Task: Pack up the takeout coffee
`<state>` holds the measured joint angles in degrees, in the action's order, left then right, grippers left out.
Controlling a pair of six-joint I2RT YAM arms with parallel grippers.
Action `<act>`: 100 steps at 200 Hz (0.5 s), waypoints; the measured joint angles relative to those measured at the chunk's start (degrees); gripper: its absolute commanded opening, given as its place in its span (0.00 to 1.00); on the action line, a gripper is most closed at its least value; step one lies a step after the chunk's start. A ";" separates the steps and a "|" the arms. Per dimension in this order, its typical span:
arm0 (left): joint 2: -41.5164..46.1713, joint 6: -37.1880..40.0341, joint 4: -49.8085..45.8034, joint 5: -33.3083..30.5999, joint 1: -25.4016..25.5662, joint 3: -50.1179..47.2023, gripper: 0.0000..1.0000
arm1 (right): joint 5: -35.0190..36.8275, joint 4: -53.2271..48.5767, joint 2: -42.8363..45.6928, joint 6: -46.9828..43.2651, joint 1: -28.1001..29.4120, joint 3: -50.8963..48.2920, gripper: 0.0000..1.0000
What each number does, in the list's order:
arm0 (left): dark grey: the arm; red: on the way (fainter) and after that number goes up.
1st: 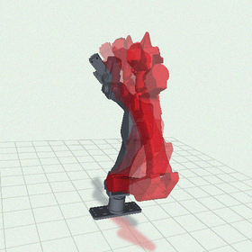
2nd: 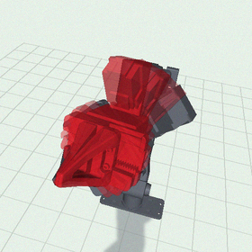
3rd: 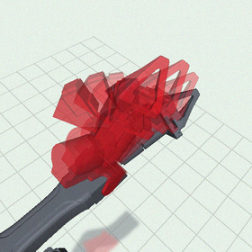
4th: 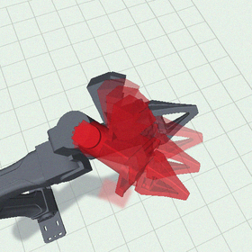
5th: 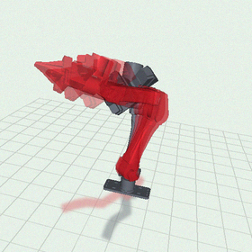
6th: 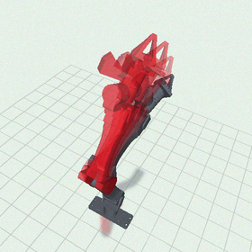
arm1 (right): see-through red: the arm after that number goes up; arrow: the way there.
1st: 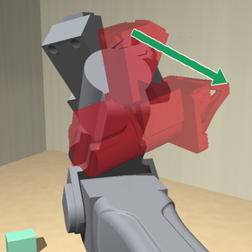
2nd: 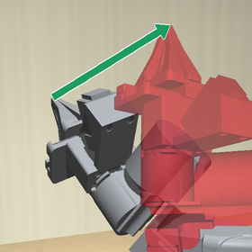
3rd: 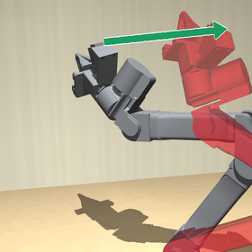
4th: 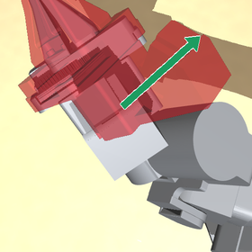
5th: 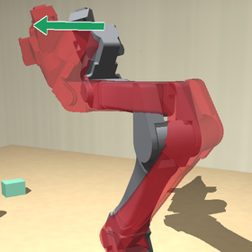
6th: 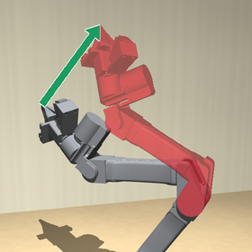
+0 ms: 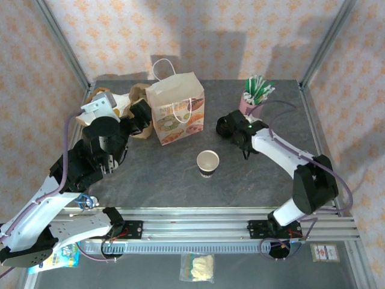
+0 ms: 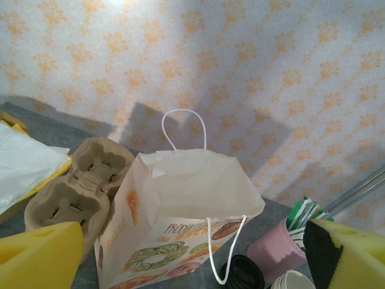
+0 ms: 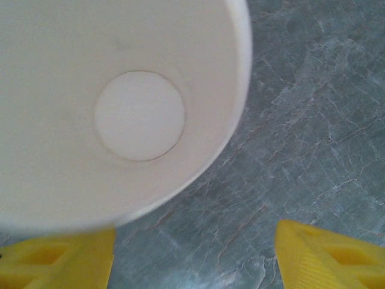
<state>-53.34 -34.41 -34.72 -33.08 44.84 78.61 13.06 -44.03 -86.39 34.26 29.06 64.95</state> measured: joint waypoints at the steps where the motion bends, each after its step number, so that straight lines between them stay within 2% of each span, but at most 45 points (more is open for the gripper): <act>1: -0.04 -0.02 -0.02 0.00 0.00 0.00 0.95 | -0.07 -0.07 0.13 -0.04 0.09 0.04 0.69; 24: -0.61 -1.03 -1.57 -0.04 0.00 0.20 0.95 | -4.66 -1.22 3.15 -4.11 3.65 2.73 0.66; 54: -3.13 -3.30 -4.70 0.57 -1.18 2.56 0.95 | -10.56 -1.46 2.14 -8.44 6.23 10.25 0.54; 80: -6.16 -4.96 -7.52 3.41 -4.22 5.64 0.95 | -11.61 -1.73 -4.83 -11.52 6.25 19.17 0.39; 100: -8.09 -5.95 -9.38 6.34 -6.86 7.06 0.95 | -11.50 -1.88 -12.61 -13.49 6.25 25.46 0.33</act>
<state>-61.43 -40.36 -44.10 -26.74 37.98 85.67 1.56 -45.91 -99.00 20.78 35.31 90.41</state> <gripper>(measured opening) 0.952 0.357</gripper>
